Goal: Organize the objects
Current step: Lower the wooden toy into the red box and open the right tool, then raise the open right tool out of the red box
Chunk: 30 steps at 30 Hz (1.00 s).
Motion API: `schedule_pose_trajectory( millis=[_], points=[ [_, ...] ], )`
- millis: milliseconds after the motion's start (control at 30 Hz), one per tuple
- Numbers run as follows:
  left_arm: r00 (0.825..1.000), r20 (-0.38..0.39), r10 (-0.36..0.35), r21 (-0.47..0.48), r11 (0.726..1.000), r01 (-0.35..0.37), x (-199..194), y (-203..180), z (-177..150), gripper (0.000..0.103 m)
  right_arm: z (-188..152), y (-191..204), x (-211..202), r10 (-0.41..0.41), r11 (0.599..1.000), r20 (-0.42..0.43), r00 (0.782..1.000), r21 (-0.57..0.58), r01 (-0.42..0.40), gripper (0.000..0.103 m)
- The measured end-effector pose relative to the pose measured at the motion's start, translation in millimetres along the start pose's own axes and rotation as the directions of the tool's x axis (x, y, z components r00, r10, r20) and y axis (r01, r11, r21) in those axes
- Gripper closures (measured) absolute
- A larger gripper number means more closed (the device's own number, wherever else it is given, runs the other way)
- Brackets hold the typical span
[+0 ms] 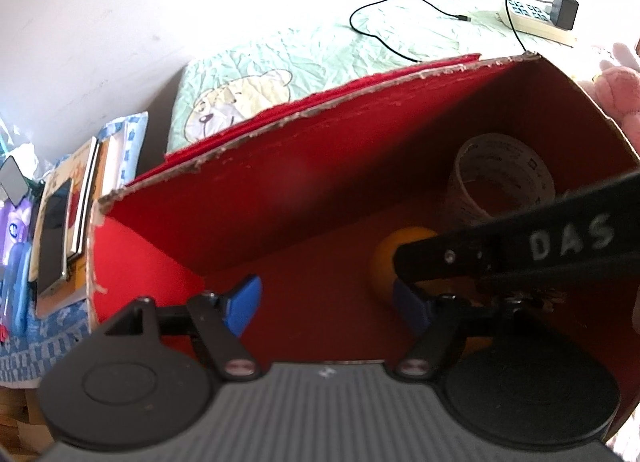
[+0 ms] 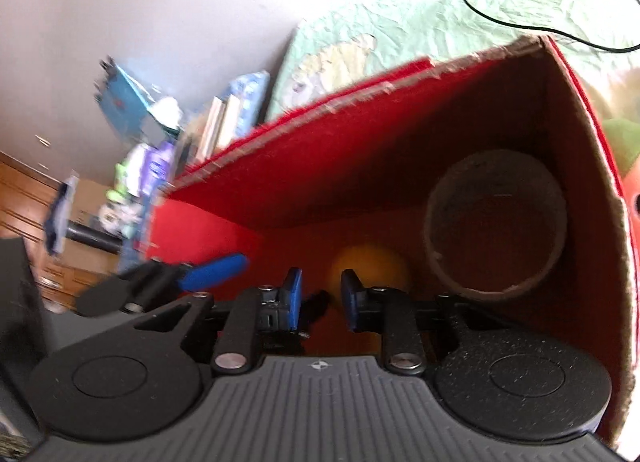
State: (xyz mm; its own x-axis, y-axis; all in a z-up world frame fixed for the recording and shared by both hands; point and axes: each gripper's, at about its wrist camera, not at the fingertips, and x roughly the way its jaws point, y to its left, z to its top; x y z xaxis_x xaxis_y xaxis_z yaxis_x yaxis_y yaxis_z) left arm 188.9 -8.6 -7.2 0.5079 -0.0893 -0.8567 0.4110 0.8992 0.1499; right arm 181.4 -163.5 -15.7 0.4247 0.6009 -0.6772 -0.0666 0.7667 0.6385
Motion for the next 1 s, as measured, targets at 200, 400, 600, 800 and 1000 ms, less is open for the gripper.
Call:
schedule_pose_trajectory(
  millis=[200, 400, 600, 800, 1000],
  points=[
    [1.000, 0.009, 0.003, 0.004, 1.000, -0.003, -2, -1, -1, 0.027, 0, 4, 8, -0.039, 0.999, -0.034, 0.999, -0.016, 0.038, 0.084],
    [1.000, -0.003, 0.013, -0.010, 1.000, -0.014, 1, 0, 2, 0.027, -2, -10, 2, -0.049, 0.993, 0.024, 0.999, 0.112, 0.046, 0.080],
    [0.999, 0.047, 0.023, -0.004, 1.000, -0.022, -6, -2, -1, 0.025, -7, -10, -8, 0.045, 0.996, 0.095, 0.995, 0.067, -0.051, 0.079],
    [0.999, 0.045, 0.017, -0.006, 1.000, -0.017, -6, -2, -1, 0.025, -2, -4, 6, 0.046, 0.998, 0.000, 0.999, 0.045, -0.046, 0.079],
    [0.999, 0.044, 0.018, -0.014, 1.000, -0.017, -5, -2, -1, 0.025, -6, -14, -3, 0.033, 0.993, 0.050, 0.998, 0.111, -0.039, 0.078]
  ],
)
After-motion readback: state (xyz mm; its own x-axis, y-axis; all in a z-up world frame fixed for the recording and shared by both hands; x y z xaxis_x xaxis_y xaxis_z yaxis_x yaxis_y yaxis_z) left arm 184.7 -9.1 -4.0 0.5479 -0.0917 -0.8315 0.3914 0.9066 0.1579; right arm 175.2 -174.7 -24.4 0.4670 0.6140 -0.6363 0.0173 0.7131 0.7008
